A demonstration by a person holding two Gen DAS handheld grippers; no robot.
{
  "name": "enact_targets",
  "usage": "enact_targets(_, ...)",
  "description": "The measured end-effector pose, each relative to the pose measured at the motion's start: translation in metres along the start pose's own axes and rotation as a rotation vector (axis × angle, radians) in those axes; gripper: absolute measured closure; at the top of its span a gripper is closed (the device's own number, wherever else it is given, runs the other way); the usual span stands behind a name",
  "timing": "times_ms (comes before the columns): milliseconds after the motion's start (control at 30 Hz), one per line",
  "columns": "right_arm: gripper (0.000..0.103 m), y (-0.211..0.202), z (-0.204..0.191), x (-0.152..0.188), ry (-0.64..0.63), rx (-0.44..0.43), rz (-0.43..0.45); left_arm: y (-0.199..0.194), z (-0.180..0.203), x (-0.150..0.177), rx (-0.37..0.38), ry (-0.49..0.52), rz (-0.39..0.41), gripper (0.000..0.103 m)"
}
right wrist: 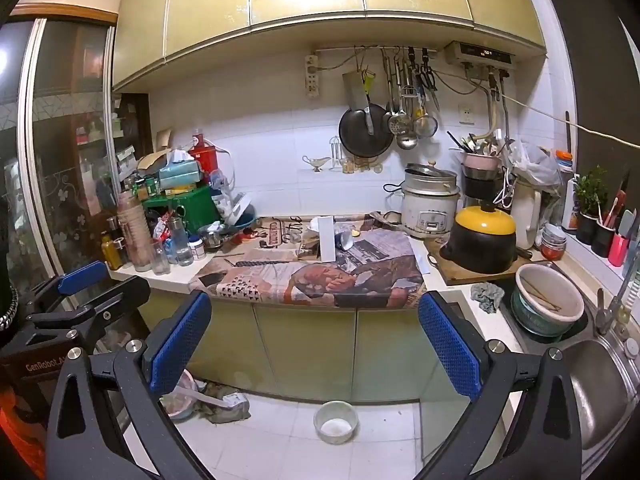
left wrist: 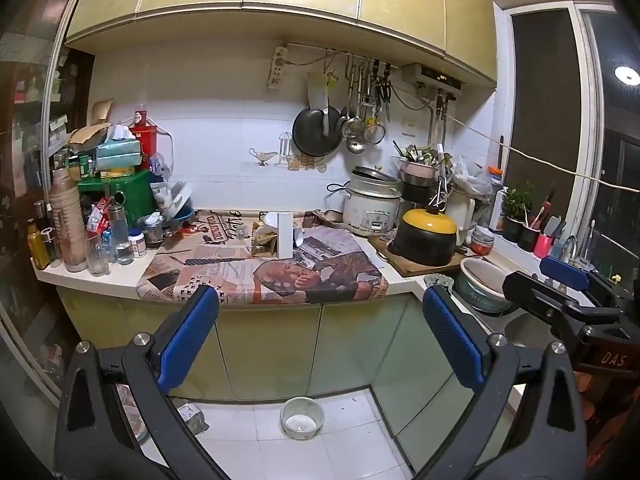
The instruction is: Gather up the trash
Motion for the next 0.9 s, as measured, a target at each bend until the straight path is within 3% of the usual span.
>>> enact_targets(900,0.0,0.001,-0.002,-0.002,0.005,-0.012,-0.004,0.006,-0.005,-0.013,-0.004,-0.019,-0.008,0.0)
Point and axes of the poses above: each gripper's, at about its wrist camera, not at the fingertips, and y roughly the way its jaws point, z to its right, x to its underside, the point moved 2 cm from there along y, roughly the way its jaws point, and after that the axes turned 11 degrees about -z, right-handed, at the moved point
